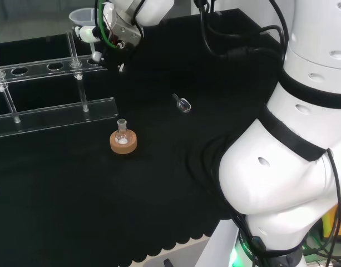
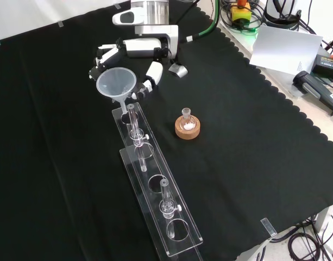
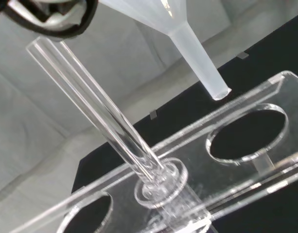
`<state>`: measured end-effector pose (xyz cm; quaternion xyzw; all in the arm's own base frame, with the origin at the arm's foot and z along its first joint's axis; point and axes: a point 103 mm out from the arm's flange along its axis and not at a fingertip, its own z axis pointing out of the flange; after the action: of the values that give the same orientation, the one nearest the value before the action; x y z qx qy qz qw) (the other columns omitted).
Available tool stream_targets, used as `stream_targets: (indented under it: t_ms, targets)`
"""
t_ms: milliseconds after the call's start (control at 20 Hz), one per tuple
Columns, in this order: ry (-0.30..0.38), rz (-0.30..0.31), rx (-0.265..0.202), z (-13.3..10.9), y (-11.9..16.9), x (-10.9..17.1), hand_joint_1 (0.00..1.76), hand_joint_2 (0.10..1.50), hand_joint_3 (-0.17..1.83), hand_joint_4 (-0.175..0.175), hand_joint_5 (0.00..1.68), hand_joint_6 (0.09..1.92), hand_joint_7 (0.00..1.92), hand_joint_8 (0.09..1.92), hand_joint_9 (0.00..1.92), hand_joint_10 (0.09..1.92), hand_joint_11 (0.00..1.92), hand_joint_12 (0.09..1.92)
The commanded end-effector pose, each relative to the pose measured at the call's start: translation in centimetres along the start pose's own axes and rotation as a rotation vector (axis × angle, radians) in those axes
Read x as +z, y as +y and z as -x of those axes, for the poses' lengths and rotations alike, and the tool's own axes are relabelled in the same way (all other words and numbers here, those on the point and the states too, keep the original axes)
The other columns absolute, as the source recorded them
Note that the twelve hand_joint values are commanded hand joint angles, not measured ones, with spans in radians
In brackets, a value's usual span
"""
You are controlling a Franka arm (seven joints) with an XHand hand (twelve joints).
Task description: Put the funnel back on the funnel stand.
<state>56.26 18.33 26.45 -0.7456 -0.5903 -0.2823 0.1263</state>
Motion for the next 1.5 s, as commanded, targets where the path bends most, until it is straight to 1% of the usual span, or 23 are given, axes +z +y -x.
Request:
stream_targets:
  t_ms: [50,400,700,1100,1500]
  targets:
    - [-0.015,-0.001,0.015,0.5,-0.6,-0.2,0.82,0.59,0.66,-0.019,0.66,0.09,0.81,0.66,0.54,0.66,0.0,1.56]
    - [-0.001,-0.006,0.016,0.4,-0.8,0.4,0.82,0.59,0.66,-0.02,0.66,0.09,0.82,0.66,0.54,0.66,0.0,1.56]
    - [0.004,-0.014,0.03,0.9,-0.5,1.3,0.82,0.59,0.66,-0.02,0.66,0.09,0.82,0.66,0.54,0.66,0.0,1.56]
    - [0.017,-0.014,0.054,1.6,-0.7,1.7,0.82,0.59,0.67,-0.02,0.66,0.09,0.82,0.66,0.54,0.66,0.0,1.56]
    - [0.022,-0.033,0.064,2.1,-1.0,2.3,0.82,0.59,0.67,-0.02,0.66,0.09,0.82,0.66,0.54,0.65,0.0,1.56]
